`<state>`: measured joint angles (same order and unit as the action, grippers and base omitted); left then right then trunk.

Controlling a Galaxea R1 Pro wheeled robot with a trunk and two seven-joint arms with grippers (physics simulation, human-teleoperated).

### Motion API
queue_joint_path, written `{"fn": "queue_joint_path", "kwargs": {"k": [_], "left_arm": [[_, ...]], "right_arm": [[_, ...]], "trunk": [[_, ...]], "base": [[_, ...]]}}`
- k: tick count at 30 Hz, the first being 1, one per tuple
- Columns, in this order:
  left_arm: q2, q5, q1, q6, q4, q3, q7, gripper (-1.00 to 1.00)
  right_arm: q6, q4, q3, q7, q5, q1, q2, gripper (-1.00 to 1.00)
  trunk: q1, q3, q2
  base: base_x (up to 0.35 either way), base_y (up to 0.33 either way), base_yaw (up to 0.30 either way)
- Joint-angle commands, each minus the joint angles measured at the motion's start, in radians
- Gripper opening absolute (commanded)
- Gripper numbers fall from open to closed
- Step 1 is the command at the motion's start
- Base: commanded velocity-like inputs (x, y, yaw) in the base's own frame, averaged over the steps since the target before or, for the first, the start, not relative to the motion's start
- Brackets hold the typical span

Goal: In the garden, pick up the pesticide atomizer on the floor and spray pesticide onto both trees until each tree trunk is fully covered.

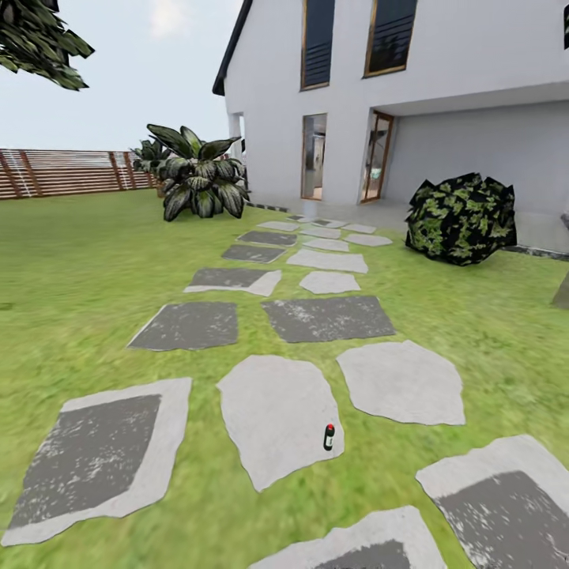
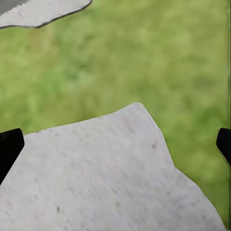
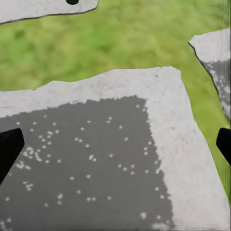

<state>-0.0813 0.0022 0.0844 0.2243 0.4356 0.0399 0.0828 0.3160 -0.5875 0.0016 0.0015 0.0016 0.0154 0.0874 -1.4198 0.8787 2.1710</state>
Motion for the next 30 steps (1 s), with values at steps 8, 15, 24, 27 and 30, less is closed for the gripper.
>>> {"fn": "queue_joint_path", "kwargs": {"k": [8, 15, 24, 27, 30], "left_arm": [[0.0, 0.001, 0.0, 0.0, 0.0, 0.0, 0.0, 1.0], [0.0, 0.0, 0.0, 0.0, -0.001, 0.0, 0.0, 1.0], [0.0, 0.001, 0.0, 0.0, 0.0, 0.0, 0.0, 1.0], [0.0, 0.0, 0.0, 0.0, -0.001, 0.0, 0.0, 1.0], [0.0, 0.0, 0.0, 0.0, -0.001, 0.0, 0.0, 1.0]], "right_arm": [[0.0, 0.0, 0.0, 0.0, 0.0, 0.0, 0.0, 1.0], [0.0, 0.0, 0.0, 0.0, 0.0, 0.0, 0.0, 1.0], [0.0, 0.0, 0.0, 0.0, 0.0, 0.0, 0.0, 1.0], [0.0, 0.0, 0.0, 0.0, 0.0, 0.0, 0.0, 1.0], [0.0, 0.0, 0.0, 0.0, 0.0, 0.0, 0.0, 1.0]], "trunk": [[0.0, 0.0, 0.0], [0.0, 0.0, 0.0], [0.0, 0.0, 0.0], [0.0, 0.0, 0.0], [0.0, 0.0, 0.0]], "base": [[0.0, 0.178, -0.268], [0.0, 0.3, -0.269], [0.037, 0.259, -0.269], [0.005, 0.04, -0.269], [0.001, 0.011, -0.269]]}}
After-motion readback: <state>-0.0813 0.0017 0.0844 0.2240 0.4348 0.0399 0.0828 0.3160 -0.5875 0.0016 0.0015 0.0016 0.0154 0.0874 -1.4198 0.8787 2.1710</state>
